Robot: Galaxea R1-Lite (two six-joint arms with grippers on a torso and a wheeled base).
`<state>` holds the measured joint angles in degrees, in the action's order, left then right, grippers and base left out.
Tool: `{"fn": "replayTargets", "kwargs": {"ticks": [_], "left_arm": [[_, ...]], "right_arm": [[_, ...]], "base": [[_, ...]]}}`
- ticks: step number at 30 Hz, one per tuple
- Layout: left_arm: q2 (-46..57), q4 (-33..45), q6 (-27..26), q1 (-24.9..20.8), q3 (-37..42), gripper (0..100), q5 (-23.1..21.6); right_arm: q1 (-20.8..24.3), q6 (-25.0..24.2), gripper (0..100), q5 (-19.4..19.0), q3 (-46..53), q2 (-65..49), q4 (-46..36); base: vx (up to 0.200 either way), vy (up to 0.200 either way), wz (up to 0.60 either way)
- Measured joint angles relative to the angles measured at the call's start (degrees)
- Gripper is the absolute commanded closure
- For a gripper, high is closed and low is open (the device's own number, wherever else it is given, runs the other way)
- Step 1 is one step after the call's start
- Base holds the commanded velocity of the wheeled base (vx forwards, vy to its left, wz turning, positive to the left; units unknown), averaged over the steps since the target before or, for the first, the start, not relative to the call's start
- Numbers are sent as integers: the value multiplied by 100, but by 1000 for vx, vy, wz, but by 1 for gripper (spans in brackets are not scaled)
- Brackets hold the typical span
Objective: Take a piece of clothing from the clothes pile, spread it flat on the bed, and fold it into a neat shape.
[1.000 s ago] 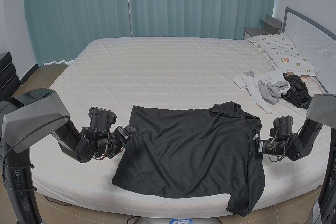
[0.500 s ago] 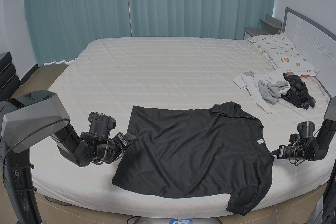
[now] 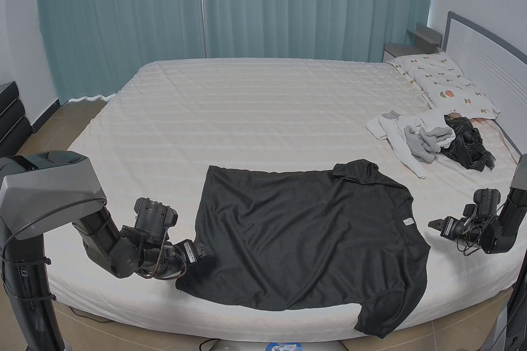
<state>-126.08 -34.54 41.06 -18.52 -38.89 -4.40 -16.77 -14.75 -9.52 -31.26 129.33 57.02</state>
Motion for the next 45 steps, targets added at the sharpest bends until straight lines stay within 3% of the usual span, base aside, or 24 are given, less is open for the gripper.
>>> {"fn": "replayTargets", "kwargs": {"ticks": [14, 15, 19, 30, 37, 45], "left_arm": [[-6, 165, -219, -190, 140, 0, 60], [-6, 178, -247, -260, 177, 100, 60], [-6, 274, -441, -380, 256, 100, 180], [413, 1634, -692, -315, 369, 100, 422], [739, 1738, -712, -72, 730, 100, 443], [883, 1691, -701, 111, 1219, 100, 396]], "right_arm": [[38, -27, 0, 0, 100, -15, 18], [49, -51, 0, -2, 133, -22, 18], [74, -205, 0, -101, 235, -67, 18], [101, -273, 0, -306, 463, -279, 21], [357, -334, 0, -361, 497, -394, 46], [864, -798, 0, -319, 455, -466, 55]], "base": [[0, 0, 0], [0, 0, 0], [0, 0, 0], [0, 0, 0], [0, 0, 0], [0, 0, 0]]}}
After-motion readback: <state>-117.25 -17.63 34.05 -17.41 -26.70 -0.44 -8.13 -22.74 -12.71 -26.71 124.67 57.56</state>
